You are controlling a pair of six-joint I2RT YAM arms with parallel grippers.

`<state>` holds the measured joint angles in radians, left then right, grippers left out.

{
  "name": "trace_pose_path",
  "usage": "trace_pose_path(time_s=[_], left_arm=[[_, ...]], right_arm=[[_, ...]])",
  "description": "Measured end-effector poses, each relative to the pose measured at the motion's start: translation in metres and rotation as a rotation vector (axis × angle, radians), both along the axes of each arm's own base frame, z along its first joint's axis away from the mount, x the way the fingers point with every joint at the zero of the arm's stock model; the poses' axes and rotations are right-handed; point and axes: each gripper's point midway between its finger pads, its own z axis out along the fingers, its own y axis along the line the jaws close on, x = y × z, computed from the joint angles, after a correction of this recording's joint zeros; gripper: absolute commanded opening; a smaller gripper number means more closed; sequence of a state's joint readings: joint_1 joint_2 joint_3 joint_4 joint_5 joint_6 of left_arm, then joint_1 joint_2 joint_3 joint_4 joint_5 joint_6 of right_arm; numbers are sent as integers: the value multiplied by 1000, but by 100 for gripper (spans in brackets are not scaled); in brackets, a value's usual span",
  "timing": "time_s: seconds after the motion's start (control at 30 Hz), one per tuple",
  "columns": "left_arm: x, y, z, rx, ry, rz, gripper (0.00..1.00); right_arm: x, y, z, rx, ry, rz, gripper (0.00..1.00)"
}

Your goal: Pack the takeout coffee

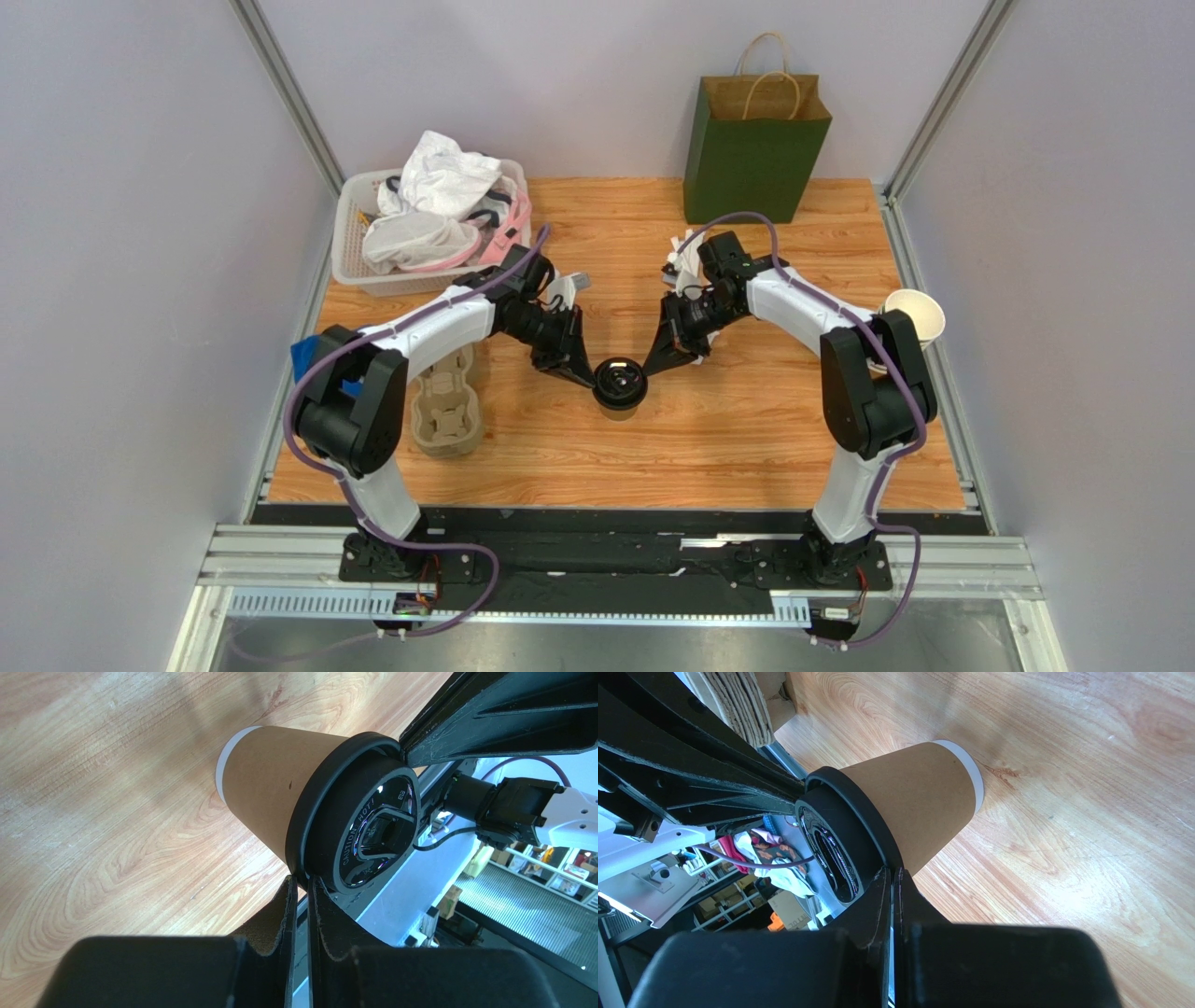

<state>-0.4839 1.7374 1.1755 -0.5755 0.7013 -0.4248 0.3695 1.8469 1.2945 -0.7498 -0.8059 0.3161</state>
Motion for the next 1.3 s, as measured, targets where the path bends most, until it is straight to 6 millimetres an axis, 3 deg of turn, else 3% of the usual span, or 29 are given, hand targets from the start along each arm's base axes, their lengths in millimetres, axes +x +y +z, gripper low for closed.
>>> trace_pose_path(time_s=[0.3, 0.67, 0.8, 0.93, 1.17, 1.23, 1.3], left_arm=[[0, 0, 0, 17, 18, 0, 7], [8, -3, 7, 34, -99, 4, 14], [15, -2, 9, 44, -143, 12, 22], [19, -2, 16, 33, -184, 12, 30], [19, -5, 32, -6, -228, -5, 31], [18, -5, 32, -9, -231, -9, 35], [19, -5, 33, -14, -236, -12, 43]], right_arm=[[0, 0, 0, 11, 4, 0, 1], [-6, -3, 2, -2, -16, 32, 32], [-9, -3, 3, -9, -19, 46, 43], [-11, -2, 7, -6, -28, 54, 47], [-4, -6, 16, 1, -50, 35, 45], [-1, -9, 16, 0, -50, 24, 46], [0, -12, 17, 0, -49, 16, 53]])
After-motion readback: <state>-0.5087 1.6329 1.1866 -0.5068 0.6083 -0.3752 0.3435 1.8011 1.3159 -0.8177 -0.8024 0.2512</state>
